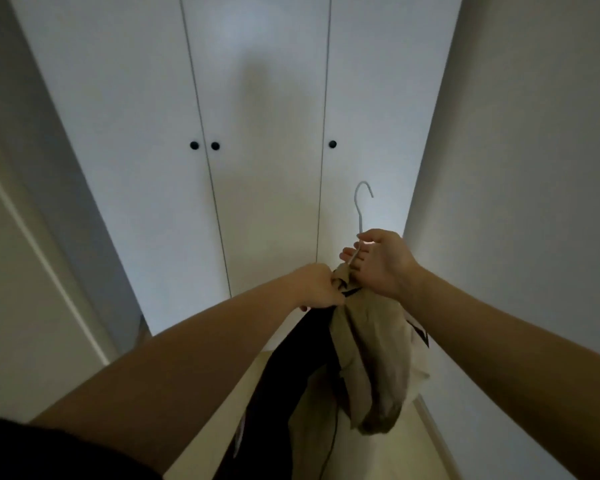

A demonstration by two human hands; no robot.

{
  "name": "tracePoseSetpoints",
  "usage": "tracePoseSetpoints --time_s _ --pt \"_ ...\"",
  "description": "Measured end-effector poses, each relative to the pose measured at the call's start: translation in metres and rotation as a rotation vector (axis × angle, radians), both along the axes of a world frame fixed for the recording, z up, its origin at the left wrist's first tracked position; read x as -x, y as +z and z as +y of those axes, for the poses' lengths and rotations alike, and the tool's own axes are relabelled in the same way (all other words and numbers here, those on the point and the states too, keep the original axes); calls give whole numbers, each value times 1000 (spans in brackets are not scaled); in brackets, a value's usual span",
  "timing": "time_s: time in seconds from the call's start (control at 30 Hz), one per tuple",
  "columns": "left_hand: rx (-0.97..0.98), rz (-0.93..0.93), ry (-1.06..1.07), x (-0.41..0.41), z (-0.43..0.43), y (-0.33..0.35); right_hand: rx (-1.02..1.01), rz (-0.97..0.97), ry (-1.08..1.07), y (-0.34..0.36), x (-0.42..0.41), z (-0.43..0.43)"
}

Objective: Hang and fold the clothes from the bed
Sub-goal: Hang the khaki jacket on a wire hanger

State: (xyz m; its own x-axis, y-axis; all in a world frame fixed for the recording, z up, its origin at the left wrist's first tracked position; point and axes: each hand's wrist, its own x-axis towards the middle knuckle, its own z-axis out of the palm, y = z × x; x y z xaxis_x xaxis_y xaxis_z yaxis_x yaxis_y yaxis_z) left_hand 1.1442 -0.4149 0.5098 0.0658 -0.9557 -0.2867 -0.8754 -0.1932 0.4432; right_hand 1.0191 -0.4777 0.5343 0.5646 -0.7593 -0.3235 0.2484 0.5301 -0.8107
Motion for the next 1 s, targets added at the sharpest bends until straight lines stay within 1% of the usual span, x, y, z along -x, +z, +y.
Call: tracePoseSetpoints --time_s 0.07,0.17,0.23,0.3,0.37,0.43,0.5,0.57,0.73,0.83,0.93,1.0 --pt "33 -29 24 -38 -10 -2 13 -1 94 -8 -35 -20" --pt "14 84 113 -111 -29 3 91 47 250 -16 -93 -61" --pt "0 132 219 -164 -44 9 171 149 345 -16 -133 -92" --pt "-7 139 306 -215 -57 12 243 270 399 -10 -173 -122" --pt "5 142 403 -267 -65 12 292 356 369 -5 -216 -151" --pt "3 148 477 -317 -68 9 338 428 242 0 -262 -175" --pt "-17 103 502 -361 -68 5 423 483 122 3 -309 -192" --pt "-39 62 496 -400 -68 2 560 526 75 7 -356 -203" --pt "-36 36 475 -486 -77 7 1007 681 33 16 -455 -224" --pt "-31 12 452 -535 -83 13 1138 750 57 27 -504 -244" --pt "-32 -5 429 -581 -84 18 1258 896 113 32 -541 -261" --pt "-15 0 428 -605 -83 21 1296 985 147 30 -560 -269"
